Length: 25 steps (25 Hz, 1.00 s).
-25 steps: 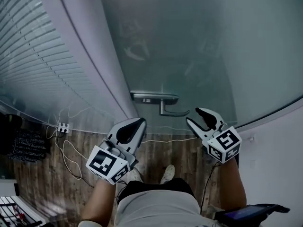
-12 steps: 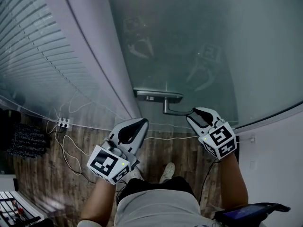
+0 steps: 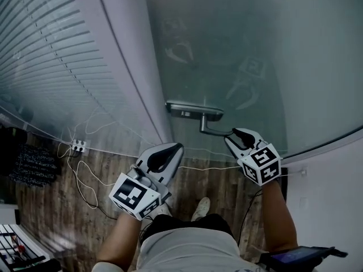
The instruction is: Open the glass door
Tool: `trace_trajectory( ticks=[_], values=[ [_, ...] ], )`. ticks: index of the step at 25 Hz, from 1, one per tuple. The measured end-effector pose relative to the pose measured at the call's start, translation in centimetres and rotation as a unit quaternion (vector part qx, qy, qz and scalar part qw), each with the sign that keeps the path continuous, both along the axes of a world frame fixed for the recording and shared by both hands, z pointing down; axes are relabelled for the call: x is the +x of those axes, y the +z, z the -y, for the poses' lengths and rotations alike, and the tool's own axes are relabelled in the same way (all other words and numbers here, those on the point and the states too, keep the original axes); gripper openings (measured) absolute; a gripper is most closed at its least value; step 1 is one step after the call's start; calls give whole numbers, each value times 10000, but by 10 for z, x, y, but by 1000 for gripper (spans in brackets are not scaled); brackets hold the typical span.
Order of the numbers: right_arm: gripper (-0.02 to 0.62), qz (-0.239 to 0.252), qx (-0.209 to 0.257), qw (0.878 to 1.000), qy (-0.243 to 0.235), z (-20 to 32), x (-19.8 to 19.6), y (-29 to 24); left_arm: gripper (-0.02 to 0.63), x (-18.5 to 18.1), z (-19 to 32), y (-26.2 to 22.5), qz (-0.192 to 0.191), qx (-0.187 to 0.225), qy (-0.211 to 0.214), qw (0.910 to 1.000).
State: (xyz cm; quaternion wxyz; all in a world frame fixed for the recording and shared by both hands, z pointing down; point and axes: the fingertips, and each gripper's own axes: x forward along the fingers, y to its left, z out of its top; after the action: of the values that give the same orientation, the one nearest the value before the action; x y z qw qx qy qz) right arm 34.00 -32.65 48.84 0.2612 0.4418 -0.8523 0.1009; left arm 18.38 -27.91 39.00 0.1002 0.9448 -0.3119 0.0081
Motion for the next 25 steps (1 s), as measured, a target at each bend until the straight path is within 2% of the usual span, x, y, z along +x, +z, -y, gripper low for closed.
trace_trajectory(
  ticks=[11, 25],
  values=[
    [138, -90, 156, 9998, 12, 33, 12, -28, 0, -5, -3, -27, -43, 97, -210, 9997],
    [138, -79, 155, 9997, 197, 96, 22, -22, 0, -23, 6, -26, -122, 131, -664, 9976]
  ],
)
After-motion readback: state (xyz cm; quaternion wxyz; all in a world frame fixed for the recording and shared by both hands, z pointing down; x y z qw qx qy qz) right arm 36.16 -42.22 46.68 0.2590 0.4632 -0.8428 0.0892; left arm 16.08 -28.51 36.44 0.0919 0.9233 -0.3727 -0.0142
